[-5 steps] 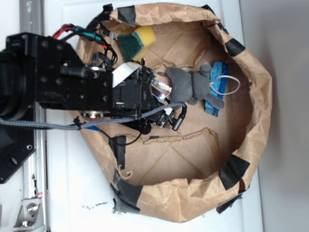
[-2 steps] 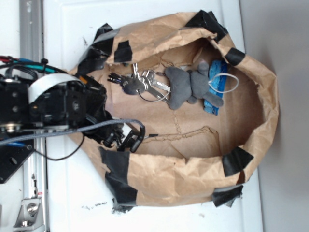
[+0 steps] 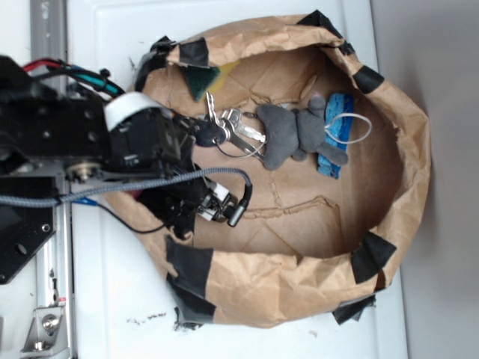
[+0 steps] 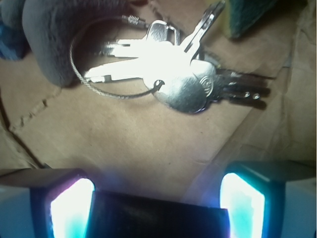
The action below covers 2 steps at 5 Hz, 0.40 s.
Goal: Grab the black box.
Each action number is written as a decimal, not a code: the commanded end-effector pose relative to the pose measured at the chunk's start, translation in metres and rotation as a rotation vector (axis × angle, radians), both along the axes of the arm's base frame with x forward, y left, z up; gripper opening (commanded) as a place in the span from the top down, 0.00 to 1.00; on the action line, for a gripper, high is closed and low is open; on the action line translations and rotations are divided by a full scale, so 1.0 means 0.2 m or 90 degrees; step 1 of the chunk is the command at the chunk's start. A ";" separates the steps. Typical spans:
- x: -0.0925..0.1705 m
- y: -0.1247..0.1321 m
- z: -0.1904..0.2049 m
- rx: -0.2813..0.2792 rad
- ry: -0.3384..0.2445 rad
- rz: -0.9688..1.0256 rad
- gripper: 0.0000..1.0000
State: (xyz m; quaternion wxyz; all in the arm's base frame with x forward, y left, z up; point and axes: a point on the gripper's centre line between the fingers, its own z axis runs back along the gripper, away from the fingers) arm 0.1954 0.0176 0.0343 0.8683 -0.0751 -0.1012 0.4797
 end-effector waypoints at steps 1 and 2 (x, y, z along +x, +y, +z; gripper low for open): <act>0.21 0.09 0.37 -0.022 -0.040 0.029 1.00; 0.30 0.08 0.54 -0.010 -0.051 0.025 1.00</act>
